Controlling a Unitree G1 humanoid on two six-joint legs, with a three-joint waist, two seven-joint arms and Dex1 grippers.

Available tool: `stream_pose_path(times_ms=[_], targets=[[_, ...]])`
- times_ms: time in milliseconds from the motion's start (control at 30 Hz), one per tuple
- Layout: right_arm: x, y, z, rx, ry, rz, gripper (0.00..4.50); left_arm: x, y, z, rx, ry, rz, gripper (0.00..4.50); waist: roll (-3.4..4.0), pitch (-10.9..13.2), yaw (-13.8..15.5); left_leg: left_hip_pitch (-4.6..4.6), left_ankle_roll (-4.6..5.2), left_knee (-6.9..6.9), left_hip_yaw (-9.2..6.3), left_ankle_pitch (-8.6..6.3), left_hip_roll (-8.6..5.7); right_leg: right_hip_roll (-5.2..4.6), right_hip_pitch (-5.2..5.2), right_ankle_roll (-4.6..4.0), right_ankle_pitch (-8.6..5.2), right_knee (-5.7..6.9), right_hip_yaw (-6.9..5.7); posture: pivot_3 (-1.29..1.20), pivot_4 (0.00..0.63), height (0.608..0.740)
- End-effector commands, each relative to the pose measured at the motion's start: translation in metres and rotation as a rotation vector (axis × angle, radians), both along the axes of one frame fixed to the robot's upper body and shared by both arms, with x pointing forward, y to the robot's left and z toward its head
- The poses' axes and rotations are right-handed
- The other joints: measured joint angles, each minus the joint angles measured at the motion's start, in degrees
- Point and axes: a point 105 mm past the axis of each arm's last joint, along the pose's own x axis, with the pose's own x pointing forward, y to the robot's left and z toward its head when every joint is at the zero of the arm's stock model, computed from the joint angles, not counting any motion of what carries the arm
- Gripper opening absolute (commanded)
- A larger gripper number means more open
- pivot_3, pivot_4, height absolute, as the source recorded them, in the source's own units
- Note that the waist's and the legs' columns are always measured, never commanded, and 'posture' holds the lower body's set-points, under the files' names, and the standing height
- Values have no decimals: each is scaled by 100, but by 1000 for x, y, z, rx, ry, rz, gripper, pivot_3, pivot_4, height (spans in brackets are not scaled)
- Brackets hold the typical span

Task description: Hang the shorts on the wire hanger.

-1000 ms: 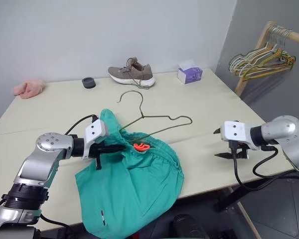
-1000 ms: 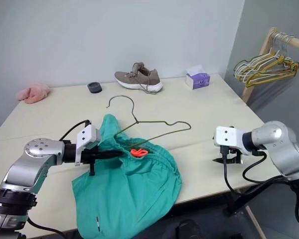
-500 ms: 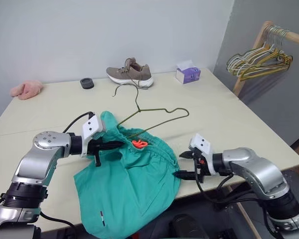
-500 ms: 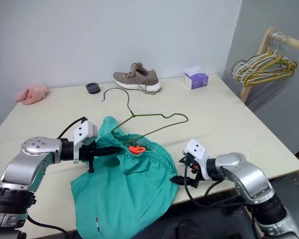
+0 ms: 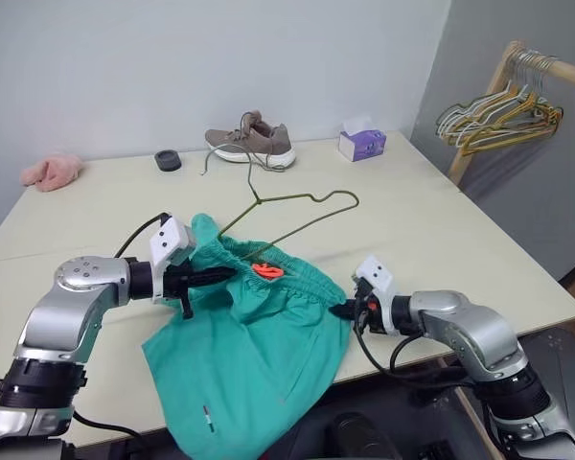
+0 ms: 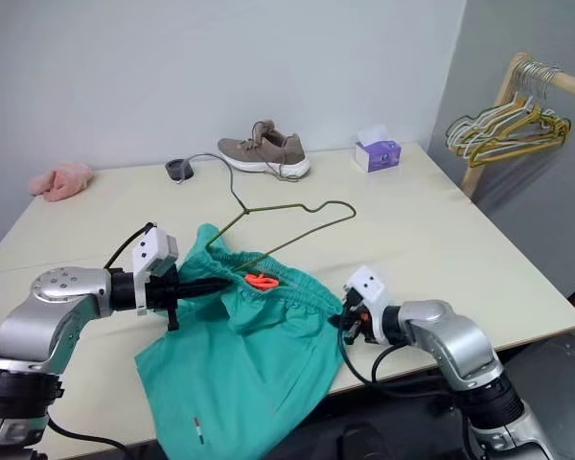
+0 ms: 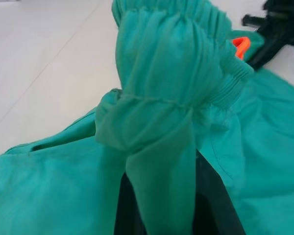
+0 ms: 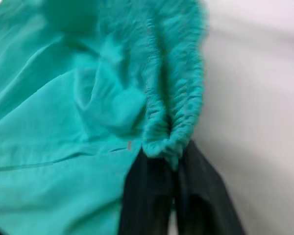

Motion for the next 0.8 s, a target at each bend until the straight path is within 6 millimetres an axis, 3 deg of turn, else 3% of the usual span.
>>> stream_pose_path(times_ms=[33, 167, 367, 800], targets=[[33, -34, 34, 12, -128, -109, 45, -10, 3, 27, -70, -32, -4, 0, 1, 2, 1, 1, 0, 0, 2, 0, 0, 0, 0, 1, 1, 0, 4, -263, 0, 740], [47, -58, 47, -8, -153, -138, 45, -24, 1, 36, -102, 11, -49, 0, -3, 3, 29, 2, 0, -2, 1, 0, -2, 0, 0, 2, 1, -2, 3, -256, 0, 740], [54, -77, 54, -41, -165, -143, 45, -38, 10, 35, -38, 57, -91, 0, -1, 8, 53, 1, 0, -7, 3, 0, 0, 4, -4, -1, -1, -4, 4, -246, 0, 740], [43, -75, 57, -53, -158, -97, 45, -27, 37, 21, 143, 18, -31, 0, -3, 9, 146, -8, 0, -6, 12, 0, 0, 3, -14, -1, 0, -7, 8, -254, 0, 740]])
